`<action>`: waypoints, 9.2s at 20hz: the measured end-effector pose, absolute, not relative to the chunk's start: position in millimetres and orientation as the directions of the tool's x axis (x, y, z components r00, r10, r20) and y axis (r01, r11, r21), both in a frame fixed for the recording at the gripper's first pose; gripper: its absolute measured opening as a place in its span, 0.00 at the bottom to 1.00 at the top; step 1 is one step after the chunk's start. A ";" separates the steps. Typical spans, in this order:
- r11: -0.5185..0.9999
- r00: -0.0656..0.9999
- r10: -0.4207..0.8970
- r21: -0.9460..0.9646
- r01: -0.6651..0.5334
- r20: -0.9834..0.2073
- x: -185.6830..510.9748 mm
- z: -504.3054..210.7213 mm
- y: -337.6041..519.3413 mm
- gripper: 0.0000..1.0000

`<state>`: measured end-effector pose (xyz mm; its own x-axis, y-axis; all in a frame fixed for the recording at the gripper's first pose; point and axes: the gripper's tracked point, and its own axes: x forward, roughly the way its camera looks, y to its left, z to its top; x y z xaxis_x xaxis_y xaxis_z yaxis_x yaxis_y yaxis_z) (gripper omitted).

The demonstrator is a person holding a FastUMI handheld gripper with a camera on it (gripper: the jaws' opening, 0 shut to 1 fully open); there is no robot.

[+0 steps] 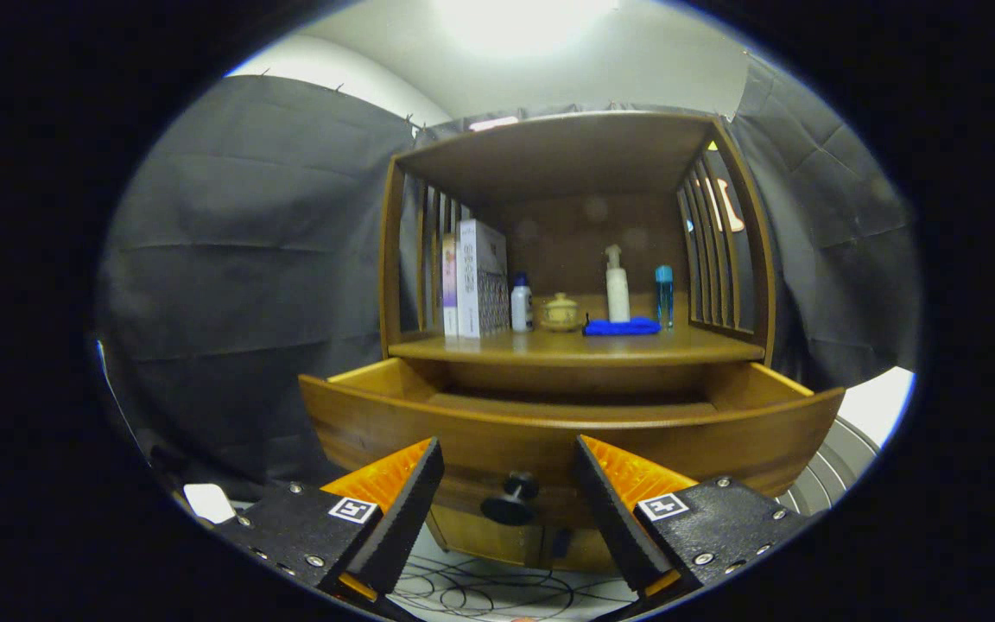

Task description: Pull open the drawer, take out the items inside it, and place them on the countertop above the cabinet.

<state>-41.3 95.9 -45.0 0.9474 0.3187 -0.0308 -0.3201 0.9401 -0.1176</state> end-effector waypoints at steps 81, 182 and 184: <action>0.980 0.964 0.169 -0.068 -0.186 -0.205 214.1 55.8 94.0 0.23; 0.995 0.989 0.033 -0.091 -0.046 -0.142 82.4 -113.0 79.7 0.92; 0.995 0.989 0.029 -0.092 -0.042 -0.144 89.4 -112.6 80.3 0.92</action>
<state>89.4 80.3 -112.6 0.9891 0.0286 -0.1444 -0.0422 0.9949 -0.0921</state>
